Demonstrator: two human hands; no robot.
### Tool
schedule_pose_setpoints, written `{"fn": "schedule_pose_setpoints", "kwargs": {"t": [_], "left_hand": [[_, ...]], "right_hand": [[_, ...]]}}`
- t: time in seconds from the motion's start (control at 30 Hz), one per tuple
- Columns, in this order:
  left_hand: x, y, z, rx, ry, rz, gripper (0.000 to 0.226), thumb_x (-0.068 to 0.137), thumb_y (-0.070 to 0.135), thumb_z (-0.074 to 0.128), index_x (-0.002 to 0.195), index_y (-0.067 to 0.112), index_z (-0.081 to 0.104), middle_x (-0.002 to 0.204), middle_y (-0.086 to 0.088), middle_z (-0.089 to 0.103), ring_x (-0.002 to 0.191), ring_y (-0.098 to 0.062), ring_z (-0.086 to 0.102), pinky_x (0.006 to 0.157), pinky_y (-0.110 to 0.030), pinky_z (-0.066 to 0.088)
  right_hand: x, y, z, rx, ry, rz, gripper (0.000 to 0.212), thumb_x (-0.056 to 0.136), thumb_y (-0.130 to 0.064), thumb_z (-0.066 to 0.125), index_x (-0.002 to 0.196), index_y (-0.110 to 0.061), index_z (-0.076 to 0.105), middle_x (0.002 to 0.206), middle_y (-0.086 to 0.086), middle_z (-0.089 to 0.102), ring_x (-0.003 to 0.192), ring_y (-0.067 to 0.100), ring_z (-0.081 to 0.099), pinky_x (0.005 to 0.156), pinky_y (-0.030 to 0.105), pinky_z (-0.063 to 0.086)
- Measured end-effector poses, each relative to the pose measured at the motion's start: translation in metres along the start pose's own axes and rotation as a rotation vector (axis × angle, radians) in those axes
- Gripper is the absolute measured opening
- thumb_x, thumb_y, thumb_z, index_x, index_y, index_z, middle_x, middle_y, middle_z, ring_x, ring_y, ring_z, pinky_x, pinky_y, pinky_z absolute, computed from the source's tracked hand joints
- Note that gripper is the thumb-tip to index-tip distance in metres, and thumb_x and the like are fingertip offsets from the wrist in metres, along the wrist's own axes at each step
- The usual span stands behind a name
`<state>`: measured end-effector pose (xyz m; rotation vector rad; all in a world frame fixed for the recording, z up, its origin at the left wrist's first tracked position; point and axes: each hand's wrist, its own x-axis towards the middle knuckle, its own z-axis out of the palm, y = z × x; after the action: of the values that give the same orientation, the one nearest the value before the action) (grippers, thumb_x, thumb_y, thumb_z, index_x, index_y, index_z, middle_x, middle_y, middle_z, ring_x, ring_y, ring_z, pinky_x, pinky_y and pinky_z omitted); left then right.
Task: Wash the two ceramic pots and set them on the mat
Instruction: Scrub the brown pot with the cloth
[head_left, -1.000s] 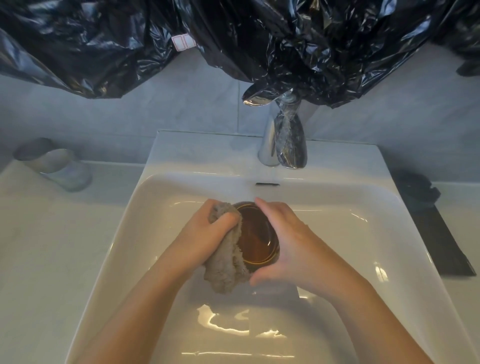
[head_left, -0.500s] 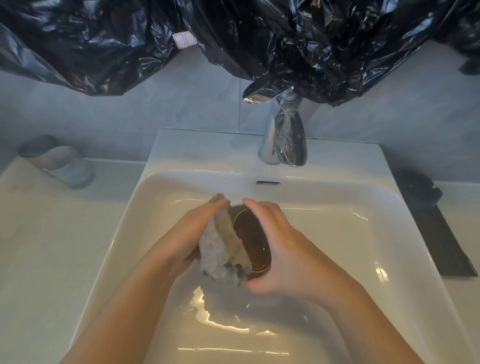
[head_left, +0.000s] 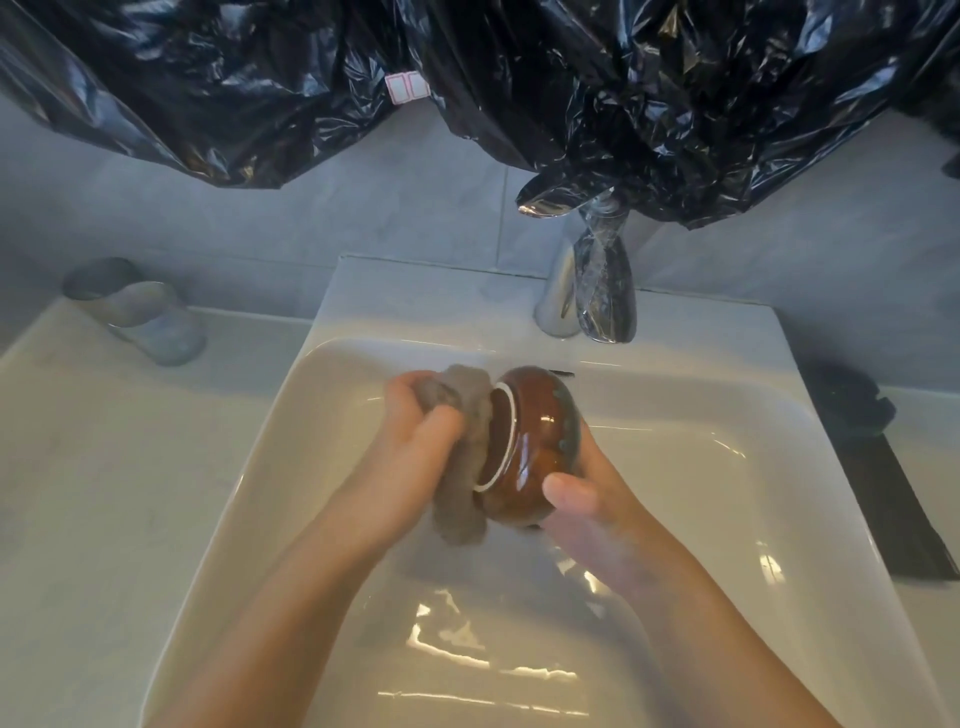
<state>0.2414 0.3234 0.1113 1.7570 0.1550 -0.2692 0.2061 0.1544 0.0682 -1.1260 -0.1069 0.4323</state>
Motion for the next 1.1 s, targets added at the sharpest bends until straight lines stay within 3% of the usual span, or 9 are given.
{"fn": "schedule_pose_setpoints", "kwargs": {"t": [0.13,0.3,0.37,0.47,0.57,0.73,0.83,0.97,1.1], "left_hand": [[-0.013,-0.006,-0.004,0.296,-0.097,0.237,0.058,0.078,0.037,0.05,0.136,0.031,0.045,0.118,0.012,0.061,0.107,-0.002,0.058,0.093,-0.027,0.049],[-0.008,-0.007,-0.007,0.262,-0.022,0.541,0.04,0.073,0.03,0.069,0.112,0.041,0.064,0.117,0.018,0.056,0.112,0.003,0.053,0.095,-0.017,0.044],[-0.004,-0.006,-0.005,0.243,-0.012,0.53,0.04,0.075,0.02,0.069,0.111,0.036,0.067,0.121,0.016,0.056,0.114,0.004,0.053,0.098,-0.016,0.043],[-0.002,-0.003,0.001,0.257,0.069,0.5,0.037,0.079,0.012,0.071,0.112,0.029,0.069,0.103,0.011,0.065,0.097,0.002,0.059,0.087,-0.014,0.046],[-0.002,0.005,0.011,0.313,0.166,0.433,0.027,0.085,0.02,0.068,0.108,0.033,0.067,0.097,0.012,0.064,0.09,0.002,0.057,0.08,-0.008,0.044],[0.009,0.015,0.009,0.253,0.104,0.215,0.02,0.092,0.034,0.057,0.112,0.038,0.056,0.094,0.017,0.063,0.091,-0.006,0.061,0.082,-0.03,0.053],[0.008,0.019,0.008,0.323,-0.035,0.306,0.024,0.097,0.034,0.048,0.119,0.039,0.055,0.103,0.014,0.065,0.096,-0.006,0.061,0.086,-0.03,0.052],[-0.001,0.015,0.011,0.296,-0.111,0.534,0.035,0.096,0.036,0.04,0.125,0.03,0.057,0.117,0.015,0.062,0.11,0.001,0.055,0.095,-0.023,0.045],[-0.003,0.006,0.011,0.353,-0.128,0.724,0.032,0.097,0.023,0.048,0.128,0.024,0.057,0.124,0.006,0.057,0.117,-0.002,0.051,0.099,-0.021,0.041]], "right_hand": [[0.004,-0.005,0.001,0.174,-0.062,-0.023,0.108,0.07,-0.039,0.085,0.152,-0.006,0.023,0.142,0.028,0.045,0.123,0.037,0.053,0.096,0.046,0.049],[0.01,-0.006,0.003,0.367,-0.21,-0.025,0.096,0.082,-0.035,0.076,0.15,0.005,0.021,0.142,0.023,0.042,0.13,0.036,0.043,0.107,0.045,0.04],[0.01,-0.004,0.004,0.378,-0.247,-0.007,0.09,0.083,-0.035,0.075,0.149,0.004,0.026,0.14,0.021,0.044,0.129,0.034,0.044,0.108,0.043,0.039],[0.011,-0.002,0.005,0.314,-0.204,-0.014,0.097,0.08,-0.041,0.078,0.149,0.003,0.025,0.141,0.022,0.044,0.131,0.035,0.043,0.109,0.046,0.038],[0.009,0.002,0.001,0.239,-0.096,-0.031,0.105,0.074,-0.042,0.083,0.15,0.0,0.025,0.14,0.023,0.047,0.128,0.037,0.049,0.103,0.047,0.045],[0.004,0.005,-0.006,-0.048,0.081,-0.082,0.102,0.057,-0.042,0.092,0.143,-0.026,0.04,0.134,0.014,0.054,0.123,0.032,0.056,0.091,0.044,0.052],[0.005,0.005,-0.006,-0.062,0.088,-0.102,0.094,0.062,-0.03,0.087,0.143,-0.026,0.04,0.132,0.011,0.057,0.12,0.029,0.058,0.09,0.039,0.051],[0.007,0.004,-0.003,-0.036,0.093,-0.107,0.1,0.06,-0.048,0.09,0.142,-0.017,0.04,0.127,0.016,0.055,0.116,0.031,0.056,0.087,0.041,0.05],[0.011,0.006,-0.002,0.059,0.076,-0.117,0.103,0.062,-0.042,0.091,0.144,-0.013,0.035,0.133,0.026,0.047,0.123,0.039,0.053,0.09,0.044,0.051]]}}
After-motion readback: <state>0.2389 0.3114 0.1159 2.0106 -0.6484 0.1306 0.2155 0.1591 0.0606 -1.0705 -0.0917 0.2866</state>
